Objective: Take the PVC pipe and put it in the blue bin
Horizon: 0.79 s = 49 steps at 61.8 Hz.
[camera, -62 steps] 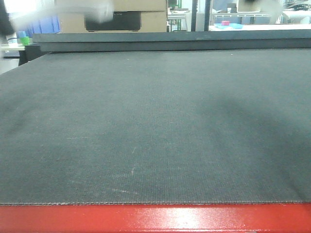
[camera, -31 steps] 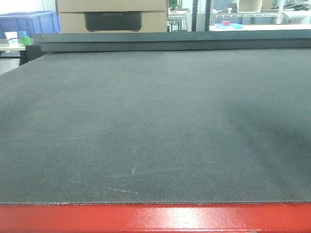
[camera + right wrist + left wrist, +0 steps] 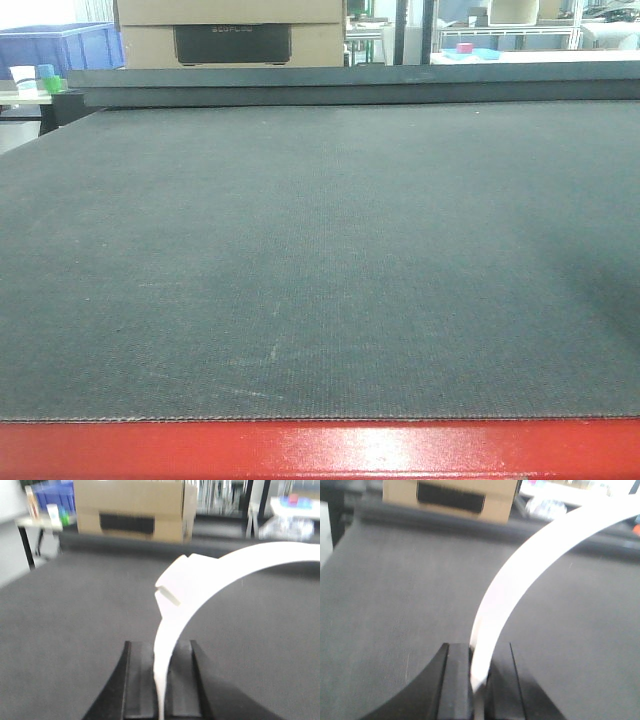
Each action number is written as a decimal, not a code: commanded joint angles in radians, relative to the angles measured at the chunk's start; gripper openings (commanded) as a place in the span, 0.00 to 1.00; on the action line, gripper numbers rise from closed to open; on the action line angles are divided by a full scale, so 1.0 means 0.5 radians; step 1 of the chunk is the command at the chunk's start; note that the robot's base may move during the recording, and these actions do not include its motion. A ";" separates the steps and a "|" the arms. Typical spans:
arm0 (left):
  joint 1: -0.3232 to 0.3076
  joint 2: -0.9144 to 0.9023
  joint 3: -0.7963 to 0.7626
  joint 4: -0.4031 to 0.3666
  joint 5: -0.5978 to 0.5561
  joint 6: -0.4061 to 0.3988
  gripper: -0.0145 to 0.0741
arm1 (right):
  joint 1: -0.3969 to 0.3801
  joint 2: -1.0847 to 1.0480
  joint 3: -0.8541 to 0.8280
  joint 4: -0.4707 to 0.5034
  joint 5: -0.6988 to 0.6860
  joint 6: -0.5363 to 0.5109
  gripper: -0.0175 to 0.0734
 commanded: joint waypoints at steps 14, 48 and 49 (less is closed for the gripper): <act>0.009 -0.215 -0.003 0.013 -0.158 0.006 0.04 | -0.002 -0.096 0.003 -0.025 -0.309 -0.007 0.01; 0.009 -0.224 -0.003 0.107 -0.143 0.006 0.04 | -0.002 -0.096 0.003 -0.023 -0.162 -0.002 0.01; 0.009 -0.224 -0.003 0.107 -0.143 0.006 0.04 | -0.002 -0.096 0.003 -0.023 -0.162 -0.002 0.01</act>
